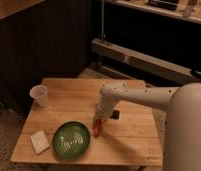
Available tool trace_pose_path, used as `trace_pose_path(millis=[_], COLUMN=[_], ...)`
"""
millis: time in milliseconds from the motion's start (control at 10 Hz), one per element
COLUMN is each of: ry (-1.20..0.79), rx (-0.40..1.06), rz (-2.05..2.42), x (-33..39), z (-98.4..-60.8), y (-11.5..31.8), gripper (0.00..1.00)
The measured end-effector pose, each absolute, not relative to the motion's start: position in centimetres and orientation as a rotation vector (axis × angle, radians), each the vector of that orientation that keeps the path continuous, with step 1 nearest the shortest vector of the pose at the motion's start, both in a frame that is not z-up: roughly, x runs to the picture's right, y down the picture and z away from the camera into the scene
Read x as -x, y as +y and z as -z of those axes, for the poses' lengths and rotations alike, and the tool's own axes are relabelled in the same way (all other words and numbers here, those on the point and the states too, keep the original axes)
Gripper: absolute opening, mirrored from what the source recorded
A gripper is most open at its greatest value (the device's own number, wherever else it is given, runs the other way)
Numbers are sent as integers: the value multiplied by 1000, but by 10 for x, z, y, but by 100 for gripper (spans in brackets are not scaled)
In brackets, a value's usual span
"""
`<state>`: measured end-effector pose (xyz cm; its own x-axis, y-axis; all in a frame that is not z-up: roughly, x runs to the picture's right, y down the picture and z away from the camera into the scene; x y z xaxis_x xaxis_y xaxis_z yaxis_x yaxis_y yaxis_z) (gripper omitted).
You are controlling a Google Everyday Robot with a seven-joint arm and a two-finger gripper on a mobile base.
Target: Drag the pepper across the table
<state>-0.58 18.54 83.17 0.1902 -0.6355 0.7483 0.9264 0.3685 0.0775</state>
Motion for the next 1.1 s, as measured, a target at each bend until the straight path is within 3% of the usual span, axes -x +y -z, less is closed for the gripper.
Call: trace_pose_path(millis=[1100], ry=[-815], rx=[403], rz=[1187], x=[-6], z=[-830], y=[199], gripper=[0])
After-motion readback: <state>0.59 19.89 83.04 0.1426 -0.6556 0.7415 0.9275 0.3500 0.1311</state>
